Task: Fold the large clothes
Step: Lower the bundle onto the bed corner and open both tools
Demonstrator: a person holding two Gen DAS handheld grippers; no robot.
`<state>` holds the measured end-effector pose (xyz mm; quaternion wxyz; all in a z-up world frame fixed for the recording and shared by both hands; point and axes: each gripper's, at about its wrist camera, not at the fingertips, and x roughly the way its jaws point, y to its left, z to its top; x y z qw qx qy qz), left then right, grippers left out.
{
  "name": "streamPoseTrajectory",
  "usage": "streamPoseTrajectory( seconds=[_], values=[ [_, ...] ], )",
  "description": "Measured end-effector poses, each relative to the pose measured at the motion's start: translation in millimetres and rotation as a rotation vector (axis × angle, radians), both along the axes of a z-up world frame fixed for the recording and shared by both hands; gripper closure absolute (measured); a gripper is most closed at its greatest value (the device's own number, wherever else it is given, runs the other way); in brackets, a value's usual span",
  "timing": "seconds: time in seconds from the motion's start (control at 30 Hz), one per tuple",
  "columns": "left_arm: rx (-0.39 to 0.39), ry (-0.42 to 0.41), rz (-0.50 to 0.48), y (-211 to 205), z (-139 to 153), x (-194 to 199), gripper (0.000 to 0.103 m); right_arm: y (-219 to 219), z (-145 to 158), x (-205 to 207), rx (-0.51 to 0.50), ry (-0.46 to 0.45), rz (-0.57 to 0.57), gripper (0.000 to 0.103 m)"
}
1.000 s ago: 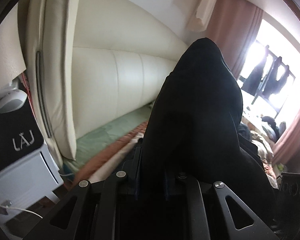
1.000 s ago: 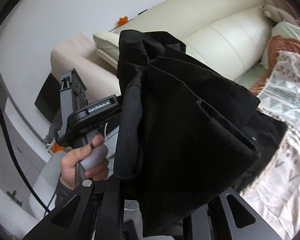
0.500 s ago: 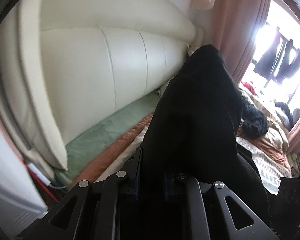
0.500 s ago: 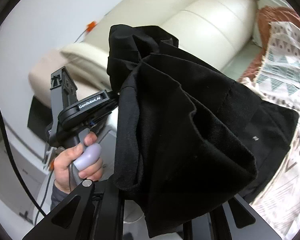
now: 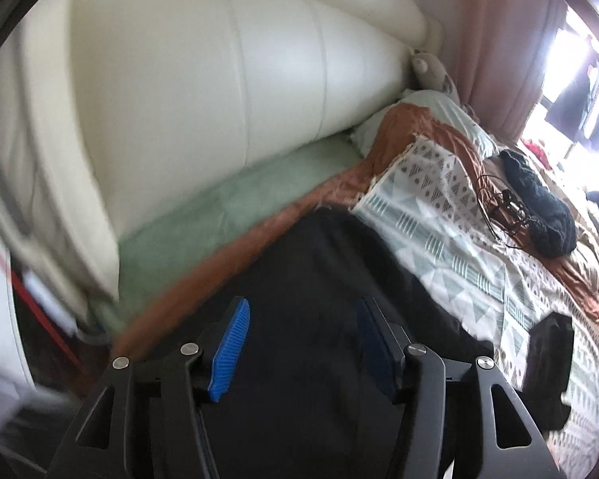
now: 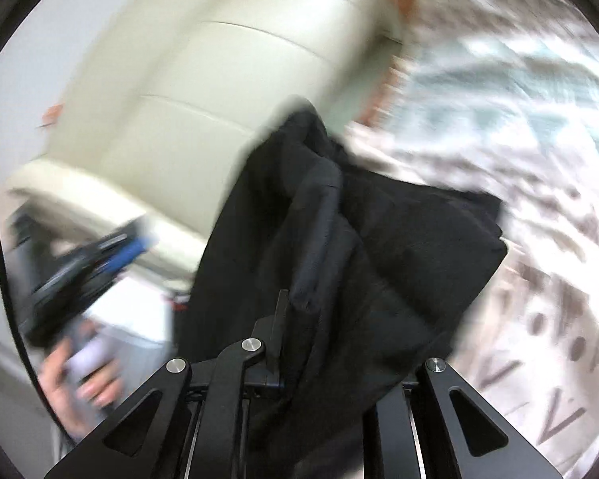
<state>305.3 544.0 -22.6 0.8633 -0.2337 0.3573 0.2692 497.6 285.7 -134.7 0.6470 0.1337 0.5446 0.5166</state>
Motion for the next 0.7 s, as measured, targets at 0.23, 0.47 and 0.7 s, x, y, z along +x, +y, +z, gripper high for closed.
streamPoseTrajectory(
  seconds=[0.23,0.47,0.7],
  values=[
    [-0.005,0.037,0.071,-15.8,-21.7,-61.4,0.045,8.8,-7.3,4.6,-0.012,-0.038,0.036,0.092],
    [0.004,0.015,0.154,-20.9,-32.5,-97.4,0.033,2.4,-0.1,17.2,-0.004,-0.068,-0.007,0.094],
    [-0.002,0.030,0.165,-38.1,-43.2,-108.6,0.026,-6.5,-22.8,19.6,-0.102,-0.055,-0.041,0.075]
  ],
)
